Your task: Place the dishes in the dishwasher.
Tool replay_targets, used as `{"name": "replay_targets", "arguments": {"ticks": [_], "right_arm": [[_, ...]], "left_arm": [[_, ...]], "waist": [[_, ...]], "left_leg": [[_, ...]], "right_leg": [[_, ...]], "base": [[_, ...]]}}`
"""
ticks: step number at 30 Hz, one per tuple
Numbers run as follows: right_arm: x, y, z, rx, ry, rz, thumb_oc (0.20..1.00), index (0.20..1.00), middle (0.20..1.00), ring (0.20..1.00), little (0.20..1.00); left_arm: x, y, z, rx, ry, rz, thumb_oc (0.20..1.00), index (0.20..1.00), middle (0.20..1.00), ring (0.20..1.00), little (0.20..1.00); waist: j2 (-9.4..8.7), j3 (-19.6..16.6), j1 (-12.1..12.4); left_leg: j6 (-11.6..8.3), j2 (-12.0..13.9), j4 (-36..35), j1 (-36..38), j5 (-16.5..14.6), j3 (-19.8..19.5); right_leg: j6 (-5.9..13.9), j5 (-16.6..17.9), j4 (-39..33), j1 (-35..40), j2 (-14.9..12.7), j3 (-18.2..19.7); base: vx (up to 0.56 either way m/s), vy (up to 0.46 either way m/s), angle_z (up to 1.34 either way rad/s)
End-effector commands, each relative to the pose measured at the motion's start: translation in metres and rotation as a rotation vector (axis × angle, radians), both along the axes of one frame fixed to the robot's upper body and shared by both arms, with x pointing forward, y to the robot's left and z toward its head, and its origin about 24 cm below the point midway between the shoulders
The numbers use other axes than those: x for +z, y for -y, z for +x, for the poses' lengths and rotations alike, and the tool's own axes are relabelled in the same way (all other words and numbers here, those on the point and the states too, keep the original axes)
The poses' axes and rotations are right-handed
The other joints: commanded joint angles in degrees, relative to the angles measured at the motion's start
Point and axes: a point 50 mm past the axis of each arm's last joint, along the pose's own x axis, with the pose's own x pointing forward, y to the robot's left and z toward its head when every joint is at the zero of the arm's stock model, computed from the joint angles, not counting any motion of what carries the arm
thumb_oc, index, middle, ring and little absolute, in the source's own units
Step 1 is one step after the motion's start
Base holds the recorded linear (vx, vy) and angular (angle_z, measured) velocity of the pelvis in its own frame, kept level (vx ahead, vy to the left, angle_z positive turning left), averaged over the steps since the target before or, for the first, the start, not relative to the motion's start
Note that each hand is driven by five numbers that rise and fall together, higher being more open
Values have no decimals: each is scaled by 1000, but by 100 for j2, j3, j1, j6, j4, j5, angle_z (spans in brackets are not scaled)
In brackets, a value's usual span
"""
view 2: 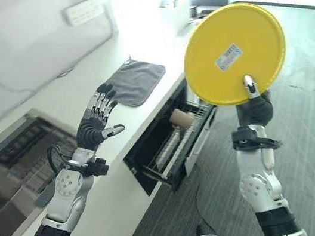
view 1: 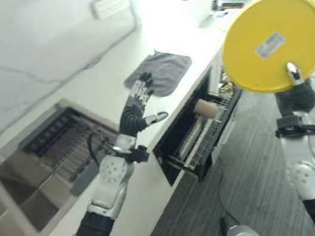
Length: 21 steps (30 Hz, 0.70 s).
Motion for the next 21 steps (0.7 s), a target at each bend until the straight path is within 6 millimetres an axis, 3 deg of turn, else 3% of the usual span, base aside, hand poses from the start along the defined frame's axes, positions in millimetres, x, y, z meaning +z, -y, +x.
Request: {"name": "replay_targets", "arguments": {"ticks": [1,5,11,17,18,21], "right_arm": [[51,-9,-5,34,250,-296,200,200,200,200,200],[35,10,-7,0,133,-411,200,200,200,200,200],[19,20,-10,-103,-29,-994,200,200,200,200,200],[13,17,-8,-138,-52,-1436,200,200,200,200,200],[9,12,-7,-137,-26,-1598,200,200,200,200,200],[5,1,-3,-83,44,-1793,200,200,200,200,200]], "left_arm": [[21,-9,-1,39,113,5,1000,1000,1000,1000,1000],[22,-17,-3,62,107,18,1000,1000,1000,1000,1000],[21,-26,-9,76,95,39,1000,1000,1000,1000,1000],[21,-25,-14,51,97,65,1000,1000,1000,1000,1000],[23,-23,-16,38,107,87,1000,1000,1000,1000,1000],[22,-23,-18,45,137,177,1000,1000,1000,1000,1000]], "waist": [[-162,-132,73],[-191,-157,-58],[-244,-80,-123],[-322,33,-6],[-361,89,74],[-430,162,290]], "left_leg": [[-27,69,600,-68,-756,-272],[-14,61,614,-16,-801,-135],[32,17,646,-7,-884,-57],[57,7,721,-118,-946,-117],[80,-19,770,-175,-986,-178],[110,-43,841,-228,-1038,-312]], "right_leg": [[393,-648,192,364,-558,-379],[408,-581,135,329,-555,-321],[455,-534,147,210,-593,-263],[540,-556,289,55,-632,-292],[580,-571,357,2,-650,-316],[649,-597,503,-52,-688,-420]], "base": [[58,-94,-32],[66,-95,-25],[67,-52,-13],[34,-15,3],[24,-15,13],[76,-10,27]]}}
